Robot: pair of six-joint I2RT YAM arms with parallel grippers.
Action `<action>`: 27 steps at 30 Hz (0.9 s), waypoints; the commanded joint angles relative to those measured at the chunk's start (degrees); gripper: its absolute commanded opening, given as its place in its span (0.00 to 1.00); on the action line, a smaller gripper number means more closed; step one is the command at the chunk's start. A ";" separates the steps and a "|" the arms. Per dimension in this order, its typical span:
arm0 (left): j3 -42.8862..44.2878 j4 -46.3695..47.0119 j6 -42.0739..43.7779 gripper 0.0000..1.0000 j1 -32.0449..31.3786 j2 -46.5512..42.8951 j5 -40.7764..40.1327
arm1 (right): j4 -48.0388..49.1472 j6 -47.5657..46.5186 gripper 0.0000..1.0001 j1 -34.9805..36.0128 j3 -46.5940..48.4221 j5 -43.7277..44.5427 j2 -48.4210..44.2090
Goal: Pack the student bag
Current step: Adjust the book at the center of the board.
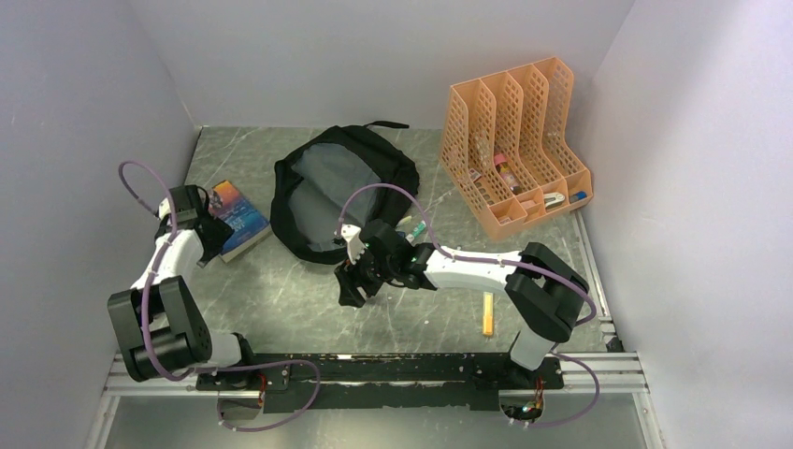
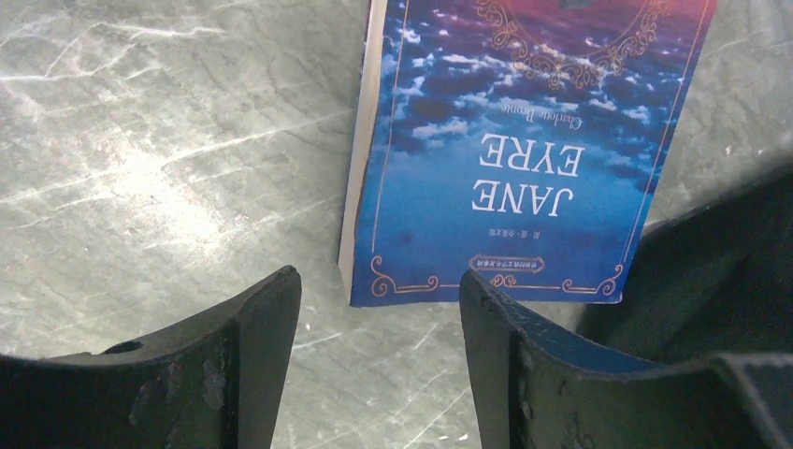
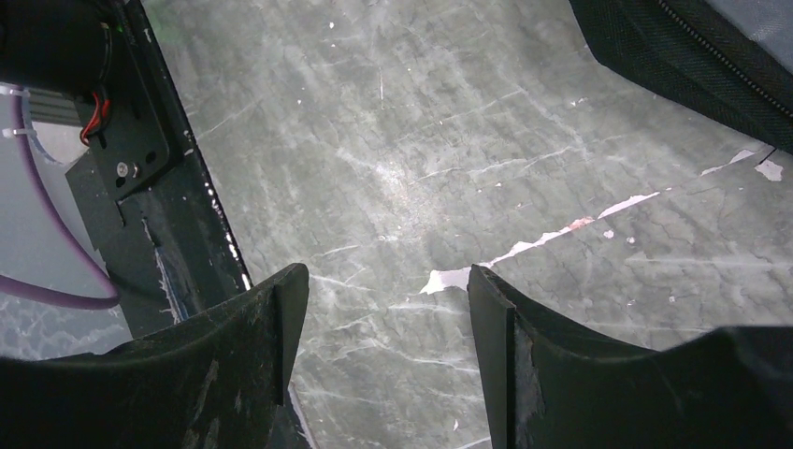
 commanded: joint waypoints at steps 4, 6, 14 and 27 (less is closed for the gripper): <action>-2.77 9.31 0.73 0.68 3.89 -0.76 5.21 | 0.37 0.26 0.67 -0.24 1.23 -1.11 0.40; -3.43 10.96 0.72 0.68 4.47 0.04 6.38 | 0.40 0.24 0.67 -0.22 1.31 -1.20 0.39; -6.44 15.65 -1.09 0.63 4.92 1.04 7.66 | 0.30 0.24 0.67 -0.28 1.40 -1.08 0.46; -8.66 17.13 -0.72 0.42 4.34 -0.27 7.02 | -0.16 0.42 0.67 -0.24 1.92 -1.49 0.89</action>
